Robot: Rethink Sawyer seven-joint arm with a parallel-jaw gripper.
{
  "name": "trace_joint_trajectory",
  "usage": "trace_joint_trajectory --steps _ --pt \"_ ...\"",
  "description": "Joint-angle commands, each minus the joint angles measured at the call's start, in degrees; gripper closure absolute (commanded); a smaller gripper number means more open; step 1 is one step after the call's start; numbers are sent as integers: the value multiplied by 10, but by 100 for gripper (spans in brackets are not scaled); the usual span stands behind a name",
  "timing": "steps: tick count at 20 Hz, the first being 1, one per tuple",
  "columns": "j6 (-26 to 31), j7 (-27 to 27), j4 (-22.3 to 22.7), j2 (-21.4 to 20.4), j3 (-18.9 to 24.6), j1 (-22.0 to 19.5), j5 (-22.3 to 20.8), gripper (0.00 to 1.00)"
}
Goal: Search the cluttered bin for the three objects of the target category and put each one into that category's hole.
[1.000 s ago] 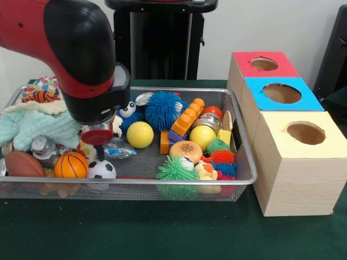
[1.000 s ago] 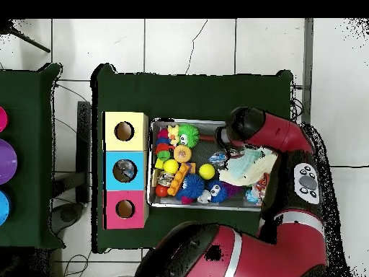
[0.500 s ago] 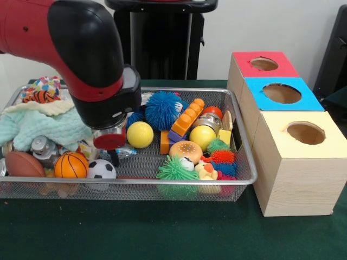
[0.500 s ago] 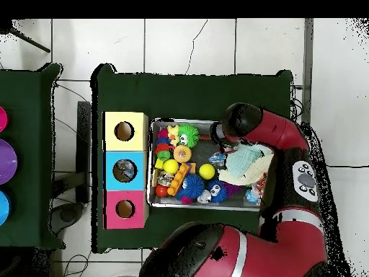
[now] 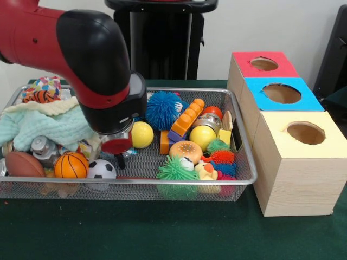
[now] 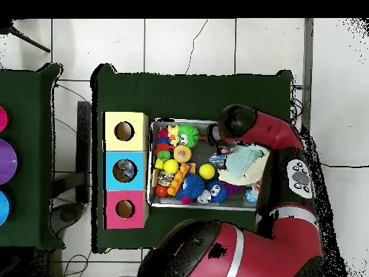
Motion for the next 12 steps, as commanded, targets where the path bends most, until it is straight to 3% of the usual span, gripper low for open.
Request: trace_joint_trajectory --steps 1,6,9,12 --pt "-16 11 20 5 -42 55 -73 0" --pt "11 66 18 -11 -95 104 -90 0" --pt "26 69 21 -16 -104 112 -79 0" --pt "-2 65 17 4 -102 105 -71 0"
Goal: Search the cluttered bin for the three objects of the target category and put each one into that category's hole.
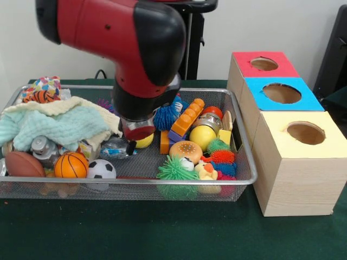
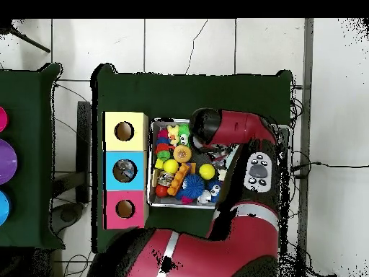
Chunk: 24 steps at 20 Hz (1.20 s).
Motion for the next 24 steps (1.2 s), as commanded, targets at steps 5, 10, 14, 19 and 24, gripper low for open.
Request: trace_joint_trajectory --steps 5,10,14,19,24 --pt "-25 64 18 21 -11 -5 5 0" --pt "-38 64 16 24 -13 -4 5 0" --pt "-60 61 17 28 -12 -6 6 0" --pt "-109 51 30 29 16 -21 27 0" --pt "-146 44 52 13 47 -29 61 0"
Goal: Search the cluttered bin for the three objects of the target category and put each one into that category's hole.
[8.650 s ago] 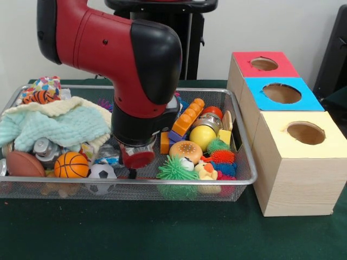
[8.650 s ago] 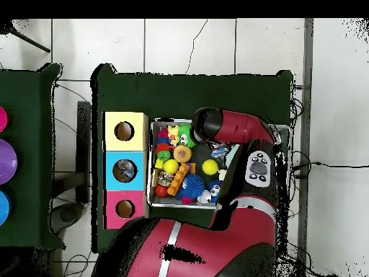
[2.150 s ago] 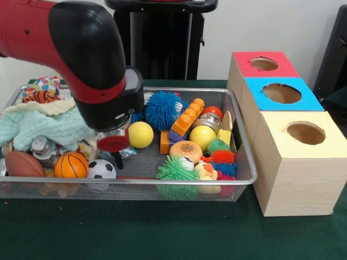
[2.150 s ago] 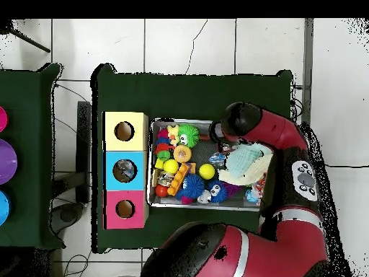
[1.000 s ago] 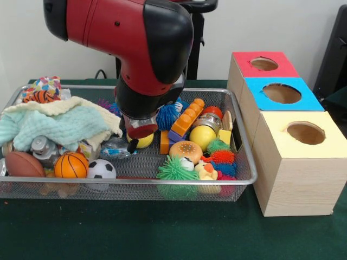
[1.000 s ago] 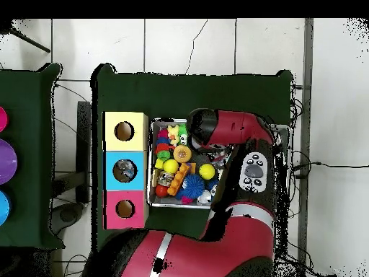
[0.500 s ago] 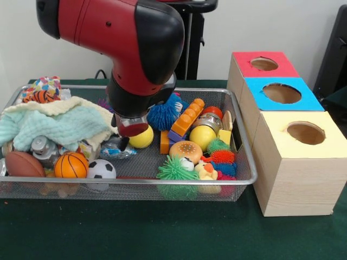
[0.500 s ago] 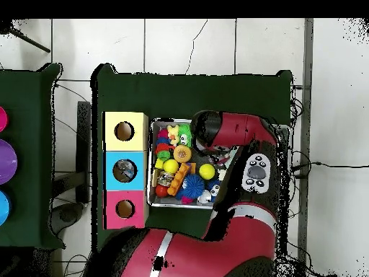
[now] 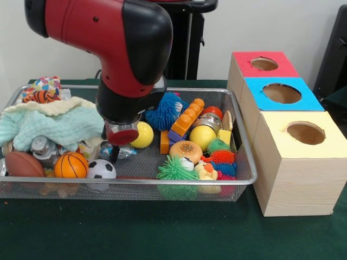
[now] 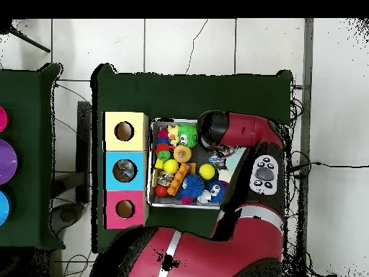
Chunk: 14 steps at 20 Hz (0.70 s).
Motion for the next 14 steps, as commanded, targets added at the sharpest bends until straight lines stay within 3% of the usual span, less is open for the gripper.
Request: trace_joint_trajectory --steps 1,14 --pt "-74 33 61 1 90 -28 59 0" --pt "19 34 54 -9 54 -5 88 0"
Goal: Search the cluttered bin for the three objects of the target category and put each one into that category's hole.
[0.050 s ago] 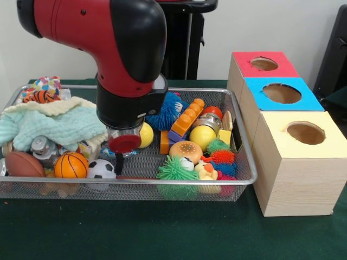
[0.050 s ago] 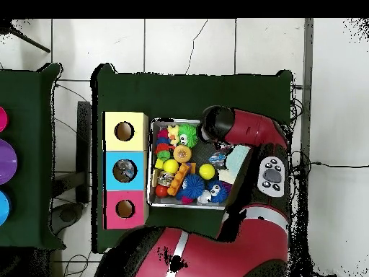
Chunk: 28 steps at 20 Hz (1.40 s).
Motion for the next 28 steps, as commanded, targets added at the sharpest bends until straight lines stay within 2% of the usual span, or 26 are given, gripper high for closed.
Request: trace_joint_trajectory --steps 1,10,28 --pt "58 35 49 -4 39 5 26 0" --pt "45 46 61 6 22 17 22 0" --pt "32 43 65 17 16 20 17 0"
